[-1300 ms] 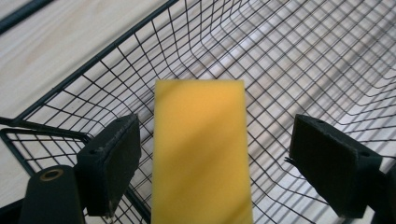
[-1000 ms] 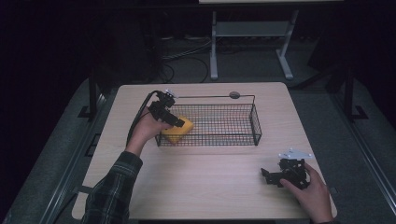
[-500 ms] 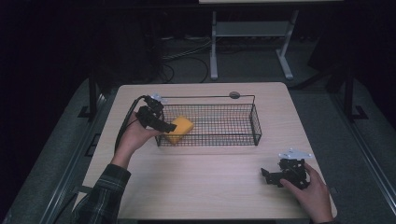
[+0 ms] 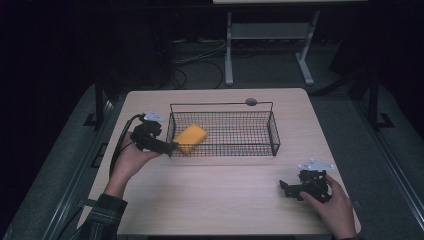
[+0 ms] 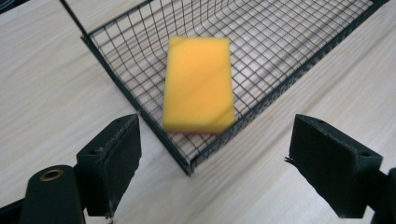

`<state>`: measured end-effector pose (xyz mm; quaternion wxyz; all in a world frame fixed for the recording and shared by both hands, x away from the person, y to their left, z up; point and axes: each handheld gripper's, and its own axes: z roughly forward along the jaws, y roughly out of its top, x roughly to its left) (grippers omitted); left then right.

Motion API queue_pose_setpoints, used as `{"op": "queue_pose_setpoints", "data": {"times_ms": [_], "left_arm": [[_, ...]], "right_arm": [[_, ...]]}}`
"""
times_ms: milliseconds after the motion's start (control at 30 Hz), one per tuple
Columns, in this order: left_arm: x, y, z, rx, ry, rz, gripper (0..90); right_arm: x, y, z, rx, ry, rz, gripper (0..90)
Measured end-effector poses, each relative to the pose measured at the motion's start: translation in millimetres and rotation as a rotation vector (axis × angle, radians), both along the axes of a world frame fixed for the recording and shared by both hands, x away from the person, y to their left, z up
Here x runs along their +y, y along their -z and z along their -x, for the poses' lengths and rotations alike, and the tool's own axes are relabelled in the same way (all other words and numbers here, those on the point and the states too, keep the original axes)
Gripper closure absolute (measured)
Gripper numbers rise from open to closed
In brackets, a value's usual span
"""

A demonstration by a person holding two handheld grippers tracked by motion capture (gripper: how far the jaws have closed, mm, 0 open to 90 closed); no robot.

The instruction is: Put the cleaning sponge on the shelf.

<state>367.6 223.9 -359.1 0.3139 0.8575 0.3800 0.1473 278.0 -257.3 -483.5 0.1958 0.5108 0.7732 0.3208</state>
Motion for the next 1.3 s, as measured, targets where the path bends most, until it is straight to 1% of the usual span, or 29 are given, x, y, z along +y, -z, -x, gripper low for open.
{"op": "queue_pose_setpoints", "data": {"times_ms": [67,133,233,300,367,433,667,833,967,1100,1200,1233,1300], "left_arm": [[4.1,2.5,6.4,-0.005,-0.003,0.009,16.1],[8.2,4.7,12.8,-0.014,-0.002,0.01,16.1],[13.5,8.3,22.8,-0.025,-0.004,0.032,16.1],[16.9,11.2,28.6,-0.04,-0.003,0.032,16.1],[20.1,14.6,33.4,-0.044,-0.006,0.03,16.1],[23.1,18.1,37.3,-0.057,-0.008,0.024,16.2],[30.5,28.3,49.8,-0.082,-0.021,0.029,16.2],[35.4,40.3,58.9,-0.08,-0.022,0.027,16.2],[40.2,50.8,65.5,-0.083,-0.03,0.038,16.1],[42.2,58.6,71.7,-0.098,-0.033,0.032,16.2],[43.1,65.2,75.6,-0.088,-0.032,0.022,16.1],[43.1,65.2,75.6,-0.088,-0.032,0.022,16.1],[44.5,73.8,78.6,-0.067,-0.038,0.012,15.5]], "right_arm": [[0.0,0.1,-0.1,0.0,-0.001,0.0,0.0],[0.0,0.0,0.0,0.001,-0.001,-0.002,0.0],[0.1,0.0,0.0,0.001,0.0,-0.001,0.0],[0.0,0.0,0.0,0.0,-0.001,-0.001,0.0],[0.0,0.0,-0.1,0.001,0.0,-0.001,0.0],[0.0,0.0,0.0,0.001,0.0,-0.001,0.0],[0.1,0.0,0.0,0.001,0.0,-0.001,0.0],[0.1,0.0,0.0,0.001,0.0,-0.001,0.0],[0.0,0.0,0.0,0.001,0.0,-0.001,0.0],[0.1,0.0,0.0,0.001,0.0,-0.001,0.0],[0.1,0.0,0.0,0.001,0.0,-0.001,0.0],[0.1,0.0,0.0,0.001,0.0,-0.001,0.0],[0.1,0.0,0.0,0.001,0.0,-0.001,0.0]]}}
